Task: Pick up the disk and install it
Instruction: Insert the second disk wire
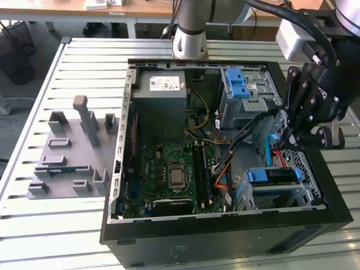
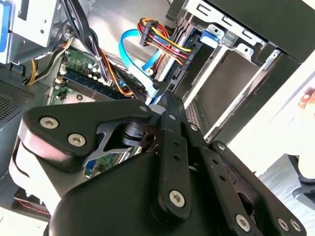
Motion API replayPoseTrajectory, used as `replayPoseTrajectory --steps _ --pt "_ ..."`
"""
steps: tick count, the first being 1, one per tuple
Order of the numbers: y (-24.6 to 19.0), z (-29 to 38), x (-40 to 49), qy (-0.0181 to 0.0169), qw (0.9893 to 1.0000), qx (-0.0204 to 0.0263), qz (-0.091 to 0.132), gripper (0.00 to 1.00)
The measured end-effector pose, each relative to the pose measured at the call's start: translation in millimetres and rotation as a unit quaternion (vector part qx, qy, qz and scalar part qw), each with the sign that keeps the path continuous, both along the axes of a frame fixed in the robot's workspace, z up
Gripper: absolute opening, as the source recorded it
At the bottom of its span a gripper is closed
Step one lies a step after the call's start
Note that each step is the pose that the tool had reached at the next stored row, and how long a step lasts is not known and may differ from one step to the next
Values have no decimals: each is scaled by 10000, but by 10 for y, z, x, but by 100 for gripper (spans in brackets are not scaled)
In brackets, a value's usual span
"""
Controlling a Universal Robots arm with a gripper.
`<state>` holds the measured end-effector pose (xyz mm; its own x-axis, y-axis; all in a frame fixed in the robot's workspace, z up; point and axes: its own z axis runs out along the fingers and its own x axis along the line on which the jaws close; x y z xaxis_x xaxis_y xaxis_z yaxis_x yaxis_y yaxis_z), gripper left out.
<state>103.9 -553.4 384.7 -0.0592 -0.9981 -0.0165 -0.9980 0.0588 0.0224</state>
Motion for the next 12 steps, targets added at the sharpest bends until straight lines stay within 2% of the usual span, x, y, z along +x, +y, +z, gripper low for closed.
replayPoseTrajectory --steps 9,10,11,12 --pt "31 1 -24 -4 9999 -20 98 11" --pt "38 1 -24 -4 9999 -29 115 11" --pt "47 1 -24 -4 9999 -35 135 17" --pt "56 1 -24 -4 9999 -42 154 17"
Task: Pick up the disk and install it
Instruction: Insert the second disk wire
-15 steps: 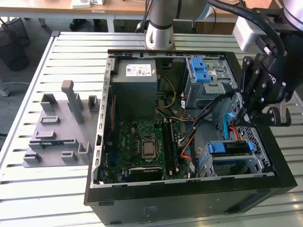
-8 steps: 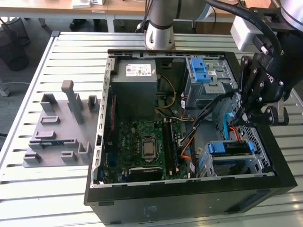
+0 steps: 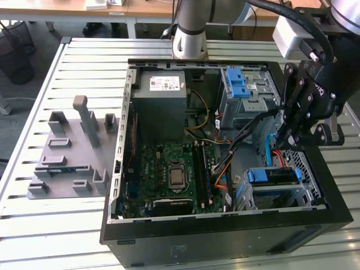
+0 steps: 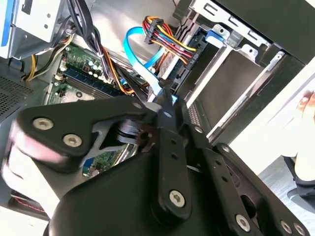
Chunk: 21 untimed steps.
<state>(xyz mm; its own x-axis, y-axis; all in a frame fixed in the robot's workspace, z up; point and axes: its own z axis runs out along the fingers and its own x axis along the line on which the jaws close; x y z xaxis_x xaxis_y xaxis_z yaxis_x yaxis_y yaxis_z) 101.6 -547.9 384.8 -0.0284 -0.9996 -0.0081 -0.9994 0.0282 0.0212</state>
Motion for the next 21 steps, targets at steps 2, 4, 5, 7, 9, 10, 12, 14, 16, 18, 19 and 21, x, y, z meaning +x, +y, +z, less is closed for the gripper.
replayPoseTrajectory --steps 2,4,5,7,9,10,12,14,16,18,19,21 --pt "23 -1 0 0 10000 -10 36 24" --pt "53 0 0 0 10000 -14 73 24" --pt "62 -1 0 0 10000 -14 94 24" --pt "69 3 0 0 9999 -18 122 24" --pt "77 5 0 0 9999 -29 141 24" --pt "80 5 0 0 9999 -37 147 24" --pt "85 5 0 0 9999 -48 154 24" --pt "86 13 -1 0 9999 -53 162 24" --pt "88 18 -1 0 9998 -53 171 24" --pt "93 19 -1 1 9998 -77 175 24" --pt "95 16 -1 1 9998 -87 175 24" --pt "102 -1 -1 1 9998 -97 175 24"
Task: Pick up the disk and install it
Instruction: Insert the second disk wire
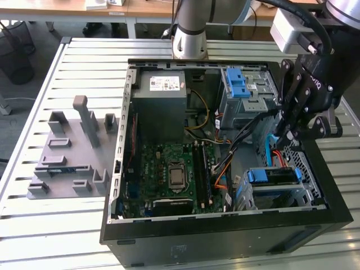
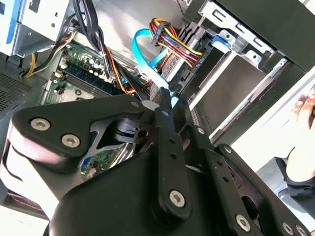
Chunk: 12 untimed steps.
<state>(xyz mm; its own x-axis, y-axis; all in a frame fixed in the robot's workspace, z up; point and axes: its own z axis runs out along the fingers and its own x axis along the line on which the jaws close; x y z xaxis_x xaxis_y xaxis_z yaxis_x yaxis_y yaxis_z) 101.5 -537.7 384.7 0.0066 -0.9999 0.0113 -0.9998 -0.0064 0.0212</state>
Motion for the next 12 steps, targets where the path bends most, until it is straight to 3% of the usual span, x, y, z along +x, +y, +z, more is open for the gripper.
replayPoseTrajectory --steps 12 --pt "25 -81 0 0 10000 -24 0 24"
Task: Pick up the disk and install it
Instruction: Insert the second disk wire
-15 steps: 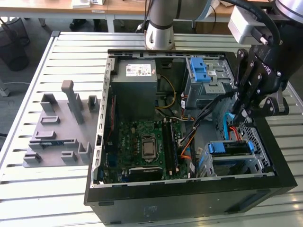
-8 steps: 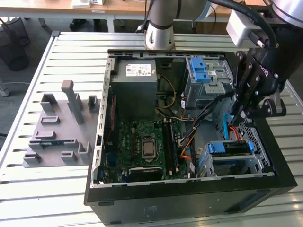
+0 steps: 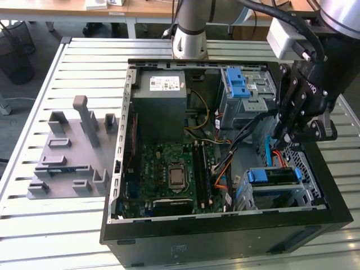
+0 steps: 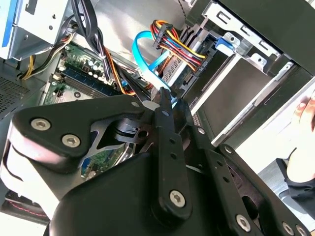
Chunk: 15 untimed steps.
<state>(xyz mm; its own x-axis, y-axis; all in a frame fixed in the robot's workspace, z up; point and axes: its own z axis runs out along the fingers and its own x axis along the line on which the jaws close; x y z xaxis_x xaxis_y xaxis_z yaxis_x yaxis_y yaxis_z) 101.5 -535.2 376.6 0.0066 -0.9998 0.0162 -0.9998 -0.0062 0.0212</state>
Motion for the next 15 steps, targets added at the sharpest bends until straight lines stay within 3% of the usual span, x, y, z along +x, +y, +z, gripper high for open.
replayPoseTrajectory --steps 4,6,7,10,15 --pt "0 -31 0 0 10000 -9 0 24" --pt "1 -40 0 0 10000 -11 0 22" --pt "0 -43 0 0 10000 -11 0 16" --pt "-2 -52 2 0 10000 2 -1 16" --pt "-65 -99 3 19 10000 33 -4 16"
